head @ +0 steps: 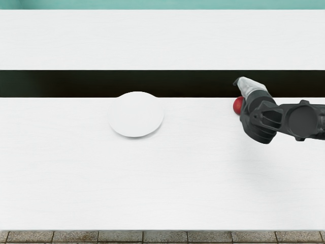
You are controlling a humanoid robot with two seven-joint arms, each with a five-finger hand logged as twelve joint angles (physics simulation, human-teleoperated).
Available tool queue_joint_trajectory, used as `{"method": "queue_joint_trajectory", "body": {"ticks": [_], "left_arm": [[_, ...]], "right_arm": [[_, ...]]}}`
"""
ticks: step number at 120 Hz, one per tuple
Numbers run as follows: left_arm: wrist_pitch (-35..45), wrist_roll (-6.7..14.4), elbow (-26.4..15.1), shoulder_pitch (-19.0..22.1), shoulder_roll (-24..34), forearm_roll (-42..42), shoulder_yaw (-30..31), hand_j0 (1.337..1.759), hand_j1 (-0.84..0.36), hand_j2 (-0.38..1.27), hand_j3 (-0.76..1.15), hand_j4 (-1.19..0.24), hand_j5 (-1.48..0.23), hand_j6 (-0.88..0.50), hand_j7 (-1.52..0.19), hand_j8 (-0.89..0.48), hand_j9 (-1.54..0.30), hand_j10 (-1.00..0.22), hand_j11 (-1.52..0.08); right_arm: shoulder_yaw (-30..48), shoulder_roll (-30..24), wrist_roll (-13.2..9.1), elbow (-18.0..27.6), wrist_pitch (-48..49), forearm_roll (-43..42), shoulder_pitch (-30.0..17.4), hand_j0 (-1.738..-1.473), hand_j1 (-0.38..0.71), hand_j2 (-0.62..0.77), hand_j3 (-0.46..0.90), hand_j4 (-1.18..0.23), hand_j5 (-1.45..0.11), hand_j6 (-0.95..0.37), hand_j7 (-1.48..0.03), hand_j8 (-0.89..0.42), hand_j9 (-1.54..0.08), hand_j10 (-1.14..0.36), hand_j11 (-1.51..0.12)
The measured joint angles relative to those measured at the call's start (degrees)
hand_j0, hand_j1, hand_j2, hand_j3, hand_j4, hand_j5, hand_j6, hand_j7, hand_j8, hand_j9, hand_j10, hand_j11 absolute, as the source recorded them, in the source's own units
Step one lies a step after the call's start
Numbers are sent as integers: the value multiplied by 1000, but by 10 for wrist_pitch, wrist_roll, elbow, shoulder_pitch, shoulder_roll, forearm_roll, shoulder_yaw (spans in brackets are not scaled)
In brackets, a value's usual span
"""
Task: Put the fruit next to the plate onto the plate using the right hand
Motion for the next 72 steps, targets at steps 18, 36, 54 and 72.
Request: {"method": "queue_joint_trajectory", "body": {"ticks": [18,36,54,72], "left_arm": [[0,0,0,0,0,0,0,1658,337,2,0,-11,-13,-11,-13,-11,-13,-11,-13],[0,0,0,0,0,0,0,1658,337,2,0,-11,-14,-11,-14,-11,-14,-11,-14],[0,0,0,0,0,0,0,1658,336,2,0,-11,-14,-11,-14,-11,-14,-11,-14],[0,0,0,0,0,0,0,1658,336,2,0,-11,-14,-11,-14,-11,-14,-11,-14]], "right_arm": [[0,0,0,0,2,9,0,-1658,-4,-56,0,-290,-375,-291,-375,-290,-375,-290,-375],[0,0,0,1,6,11,0,-1658,82,-70,0,-362,-469,-363,-469,-362,-469,-362,-469],[0,-1,0,3,8,26,1,-1658,168,-84,0,-436,-559,-435,-562,-403,-562,-435,-562],[1,-2,0,5,9,33,1,-1656,206,-74,-1,-495,-619,-431,-629,-356,-629,-490,-629]]}}
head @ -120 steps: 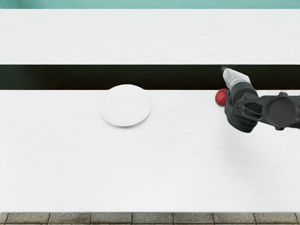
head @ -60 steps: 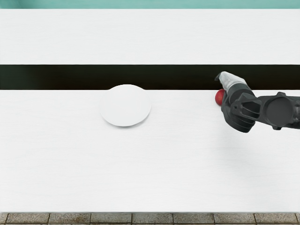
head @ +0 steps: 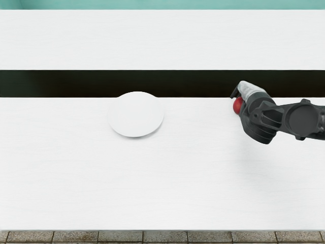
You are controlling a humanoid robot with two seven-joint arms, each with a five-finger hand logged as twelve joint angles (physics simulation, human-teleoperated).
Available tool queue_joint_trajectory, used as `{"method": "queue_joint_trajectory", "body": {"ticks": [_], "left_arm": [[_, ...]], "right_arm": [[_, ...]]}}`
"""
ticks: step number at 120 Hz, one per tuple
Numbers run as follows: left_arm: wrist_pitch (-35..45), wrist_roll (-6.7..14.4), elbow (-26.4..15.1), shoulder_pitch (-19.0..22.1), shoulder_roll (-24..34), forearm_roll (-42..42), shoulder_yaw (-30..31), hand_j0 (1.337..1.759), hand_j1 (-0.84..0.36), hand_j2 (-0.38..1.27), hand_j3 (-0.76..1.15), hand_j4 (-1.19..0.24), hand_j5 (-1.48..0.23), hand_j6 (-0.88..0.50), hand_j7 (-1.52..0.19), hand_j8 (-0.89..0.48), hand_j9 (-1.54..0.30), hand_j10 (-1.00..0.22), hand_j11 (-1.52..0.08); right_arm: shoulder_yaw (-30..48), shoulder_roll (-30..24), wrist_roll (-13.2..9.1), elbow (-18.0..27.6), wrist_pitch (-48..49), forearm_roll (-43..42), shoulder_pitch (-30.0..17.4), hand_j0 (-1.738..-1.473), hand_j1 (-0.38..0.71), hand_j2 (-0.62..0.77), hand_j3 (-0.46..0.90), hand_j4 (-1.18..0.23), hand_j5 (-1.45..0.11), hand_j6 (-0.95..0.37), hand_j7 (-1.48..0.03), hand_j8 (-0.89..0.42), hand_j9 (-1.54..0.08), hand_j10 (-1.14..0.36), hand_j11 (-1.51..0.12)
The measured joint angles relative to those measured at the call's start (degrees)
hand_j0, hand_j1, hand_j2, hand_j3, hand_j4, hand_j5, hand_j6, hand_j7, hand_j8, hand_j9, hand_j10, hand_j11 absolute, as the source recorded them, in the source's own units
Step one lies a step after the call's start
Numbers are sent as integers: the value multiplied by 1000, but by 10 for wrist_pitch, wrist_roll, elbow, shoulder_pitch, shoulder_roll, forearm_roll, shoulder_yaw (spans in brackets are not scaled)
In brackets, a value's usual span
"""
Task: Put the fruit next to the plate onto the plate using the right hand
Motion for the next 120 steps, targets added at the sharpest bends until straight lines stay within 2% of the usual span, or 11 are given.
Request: {"method": "queue_joint_trajectory", "body": {"ticks": [40,56,79,99,120], "left_arm": [[0,0,0,0,0,0,0,1658,336,2,0,-11,-14,-11,-14,-11,-14,-11,-14],[0,0,0,0,0,0,0,1658,337,2,0,-11,-14,-11,-14,-11,-14,-11,-14],[0,0,0,0,0,0,0,1658,336,2,0,-11,-14,-11,-14,-11,-14,-11,-14],[0,0,0,0,0,0,0,1658,336,2,0,-11,-14,-11,-14,-11,-14,-11,-14],[0,0,0,0,0,0,0,1658,336,2,0,-11,-14,-11,-14,-11,-14,-11,-14]], "right_arm": [[11,-1,-1,0,16,7,-1,-1649,247,7,-2,-660,-736,-359,-795,-310,-763,-451,-783],[18,-1,-2,-2,20,5,-7,-1642,246,-41,-5,-736,-734,-321,-847,-282,-787,-422,-820],[21,-1,-1,-3,28,12,-10,-1636,264,-93,-1,-761,-823,-314,-908,-248,-872,-395,-922],[26,-1,-1,-3,35,17,-10,-1638,299,67,-2,-799,-913,-363,-979,-282,-955,-435,-997],[30,-2,0,-4,42,19,-10,-1637,299,56,-1,-824,-981,-345,-1031,-254,-1011,-415,-1052]]}}
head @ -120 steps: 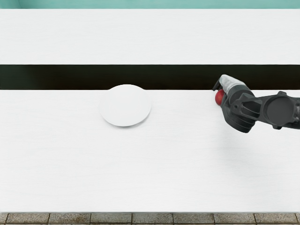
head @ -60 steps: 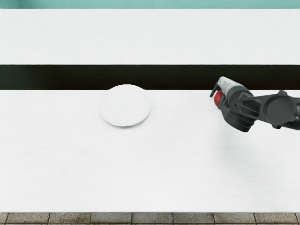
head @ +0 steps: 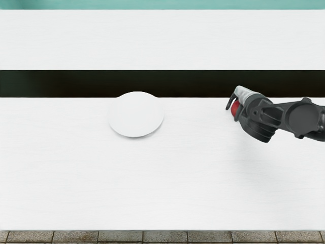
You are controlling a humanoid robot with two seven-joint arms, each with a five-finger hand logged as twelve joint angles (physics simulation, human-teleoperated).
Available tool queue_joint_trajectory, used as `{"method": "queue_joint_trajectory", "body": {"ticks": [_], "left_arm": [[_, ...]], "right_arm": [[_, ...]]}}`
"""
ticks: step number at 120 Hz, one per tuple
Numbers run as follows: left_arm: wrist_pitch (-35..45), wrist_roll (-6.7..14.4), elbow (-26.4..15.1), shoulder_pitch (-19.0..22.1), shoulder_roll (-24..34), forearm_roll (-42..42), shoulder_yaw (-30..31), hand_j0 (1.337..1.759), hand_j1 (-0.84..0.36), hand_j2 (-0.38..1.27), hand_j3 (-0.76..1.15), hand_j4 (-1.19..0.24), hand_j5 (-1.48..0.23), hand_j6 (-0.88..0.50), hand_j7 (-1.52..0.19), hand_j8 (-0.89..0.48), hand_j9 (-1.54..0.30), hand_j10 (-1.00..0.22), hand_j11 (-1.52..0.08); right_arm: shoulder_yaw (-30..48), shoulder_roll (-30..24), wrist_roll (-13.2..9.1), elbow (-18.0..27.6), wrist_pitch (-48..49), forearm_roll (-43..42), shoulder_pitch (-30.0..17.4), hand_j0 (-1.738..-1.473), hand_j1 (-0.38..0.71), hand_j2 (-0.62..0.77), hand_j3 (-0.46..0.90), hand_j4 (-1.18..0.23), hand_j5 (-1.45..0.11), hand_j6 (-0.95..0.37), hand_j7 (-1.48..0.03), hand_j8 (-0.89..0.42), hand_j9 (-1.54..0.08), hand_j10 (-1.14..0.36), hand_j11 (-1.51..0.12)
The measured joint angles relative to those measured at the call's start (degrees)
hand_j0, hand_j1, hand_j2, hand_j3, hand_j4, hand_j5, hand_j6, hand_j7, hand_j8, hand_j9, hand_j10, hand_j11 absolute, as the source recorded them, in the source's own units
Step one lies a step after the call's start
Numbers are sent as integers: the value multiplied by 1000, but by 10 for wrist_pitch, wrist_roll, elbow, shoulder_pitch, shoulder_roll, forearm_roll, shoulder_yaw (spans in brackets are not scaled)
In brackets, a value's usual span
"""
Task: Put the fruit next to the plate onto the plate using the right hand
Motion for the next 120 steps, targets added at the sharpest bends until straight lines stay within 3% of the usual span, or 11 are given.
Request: {"method": "queue_joint_trajectory", "body": {"ticks": [32,69,120], "left_arm": [[0,0,0,0,0,0,-1,1658,336,3,0,-11,-14,-11,-14,-11,-14,-11,-14],[0,0,0,0,0,0,-2,1658,336,3,0,-11,-14,-11,-14,-11,-14,-11,-14],[0,0,0,0,0,0,-2,1658,336,3,0,-11,-14,-11,-14,-11,-14,-11,-14]], "right_arm": [[18,0,0,-1,3,1,4,-1634,304,49,-2,-843,-1071,-325,-1086,-214,-1087,-383,-1118],[93,16,0,-20,26,-2,14,-1631,303,38,-1,-861,-1124,-315,-1123,-192,-1135,-373,-1165],[162,163,0,-177,92,4,28,-1630,329,77,-1,-848,-1175,-290,-1133,-155,-1166,-347,-1192]]}}
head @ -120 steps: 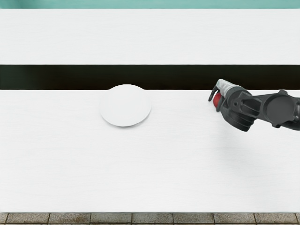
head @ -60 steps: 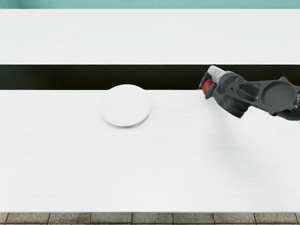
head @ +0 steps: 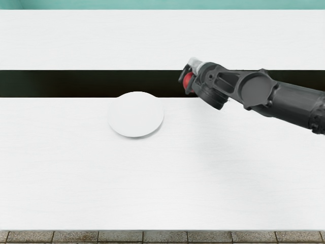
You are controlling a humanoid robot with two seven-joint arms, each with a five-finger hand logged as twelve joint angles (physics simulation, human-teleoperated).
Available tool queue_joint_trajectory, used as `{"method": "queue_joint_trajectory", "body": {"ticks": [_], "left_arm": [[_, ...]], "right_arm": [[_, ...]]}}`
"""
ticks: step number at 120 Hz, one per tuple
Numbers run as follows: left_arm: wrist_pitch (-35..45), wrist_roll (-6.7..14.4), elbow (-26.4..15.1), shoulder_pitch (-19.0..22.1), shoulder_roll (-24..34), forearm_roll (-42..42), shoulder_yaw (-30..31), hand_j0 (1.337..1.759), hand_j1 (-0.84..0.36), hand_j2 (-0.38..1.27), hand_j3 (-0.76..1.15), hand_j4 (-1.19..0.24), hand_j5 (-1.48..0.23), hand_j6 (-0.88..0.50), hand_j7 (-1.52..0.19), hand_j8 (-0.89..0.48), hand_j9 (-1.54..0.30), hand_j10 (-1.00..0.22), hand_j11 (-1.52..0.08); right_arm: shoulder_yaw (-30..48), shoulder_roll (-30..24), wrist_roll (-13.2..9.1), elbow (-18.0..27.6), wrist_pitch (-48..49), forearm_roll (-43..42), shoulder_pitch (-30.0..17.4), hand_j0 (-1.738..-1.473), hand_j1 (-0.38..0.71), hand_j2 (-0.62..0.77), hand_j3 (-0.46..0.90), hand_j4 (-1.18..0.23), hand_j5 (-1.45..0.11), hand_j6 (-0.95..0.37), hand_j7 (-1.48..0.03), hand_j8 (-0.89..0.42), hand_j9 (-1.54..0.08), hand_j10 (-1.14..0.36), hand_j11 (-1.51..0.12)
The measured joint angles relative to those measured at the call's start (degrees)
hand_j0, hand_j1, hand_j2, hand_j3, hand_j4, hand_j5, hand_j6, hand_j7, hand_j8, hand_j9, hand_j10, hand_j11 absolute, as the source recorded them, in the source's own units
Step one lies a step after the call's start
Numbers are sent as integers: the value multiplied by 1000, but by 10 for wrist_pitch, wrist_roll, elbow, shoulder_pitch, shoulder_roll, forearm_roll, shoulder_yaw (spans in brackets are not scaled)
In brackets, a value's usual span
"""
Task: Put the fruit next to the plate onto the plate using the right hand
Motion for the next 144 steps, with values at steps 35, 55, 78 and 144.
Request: {"method": "queue_joint_trajectory", "body": {"ticks": [35,55,78,144], "left_arm": [[0,0,0,0,0,0,0,1658,336,2,0,-11,-14,-11,-14,-11,-14,-11,-14],[0,0,0,0,0,0,0,1658,336,2,0,-11,-14,-11,-14,-11,-14,-11,-14],[0,0,0,0,0,0,0,1658,336,2,0,-11,-14,-11,-14,-11,-14,-11,-14],[0,0,0,0,0,0,0,1658,337,2,0,-11,-14,-11,-14,-11,-14,-11,-13]], "right_arm": [[32,32,-1,-87,30,-2,1,-1628,263,-10,-2,-860,-1154,-395,-1134,-218,-1155,-389,-1173],[33,33,-2,-105,51,5,-3,-1631,235,6,0,-879,-1118,-534,-1134,-288,-1143,-422,-1160],[34,34,-1,-107,69,8,-3,-1634,275,16,0,-889,-1101,-607,-1134,-311,-1140,-391,-1171],[34,33,228,-74,146,34,-21,-1633,290,25,-1,-889,-1098,-618,-1134,-290,-1156,-369,-1178]]}}
